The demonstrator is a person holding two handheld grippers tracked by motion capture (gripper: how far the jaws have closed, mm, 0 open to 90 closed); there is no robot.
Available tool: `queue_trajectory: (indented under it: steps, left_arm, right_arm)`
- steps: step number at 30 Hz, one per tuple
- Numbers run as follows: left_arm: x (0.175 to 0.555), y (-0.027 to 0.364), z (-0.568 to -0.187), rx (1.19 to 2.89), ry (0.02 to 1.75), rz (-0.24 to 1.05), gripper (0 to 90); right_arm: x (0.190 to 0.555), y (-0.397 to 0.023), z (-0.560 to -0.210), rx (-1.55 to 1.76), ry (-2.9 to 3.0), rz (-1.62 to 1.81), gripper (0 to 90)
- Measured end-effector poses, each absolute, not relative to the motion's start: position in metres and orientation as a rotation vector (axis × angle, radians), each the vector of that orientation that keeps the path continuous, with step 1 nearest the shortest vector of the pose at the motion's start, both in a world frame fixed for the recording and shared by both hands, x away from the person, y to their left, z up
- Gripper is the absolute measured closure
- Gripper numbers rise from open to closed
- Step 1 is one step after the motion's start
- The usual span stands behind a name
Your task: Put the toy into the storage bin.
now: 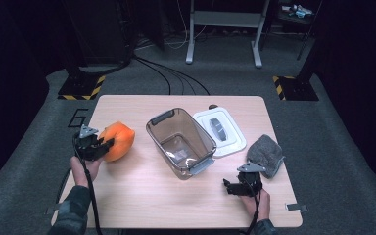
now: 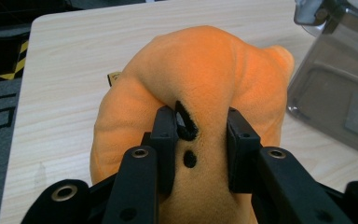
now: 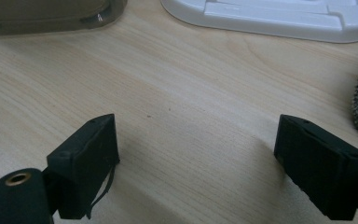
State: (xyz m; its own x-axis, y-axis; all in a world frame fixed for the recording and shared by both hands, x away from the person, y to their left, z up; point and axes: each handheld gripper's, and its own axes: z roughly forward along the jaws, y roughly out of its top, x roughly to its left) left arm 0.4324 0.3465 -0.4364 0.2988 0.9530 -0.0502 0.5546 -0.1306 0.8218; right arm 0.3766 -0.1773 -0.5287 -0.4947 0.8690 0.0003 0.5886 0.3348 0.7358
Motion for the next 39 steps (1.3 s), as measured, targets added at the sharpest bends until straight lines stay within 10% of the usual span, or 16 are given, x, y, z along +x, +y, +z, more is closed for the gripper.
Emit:
queue_trajectory:
  steps: [39]
  left_arm:
    - [0.455,0.325,-0.346,1.815,1.25,0.79,69.8]
  right_arm:
    - [0.377,-0.178,-0.529,1.285,2.209,0.963,12.3]
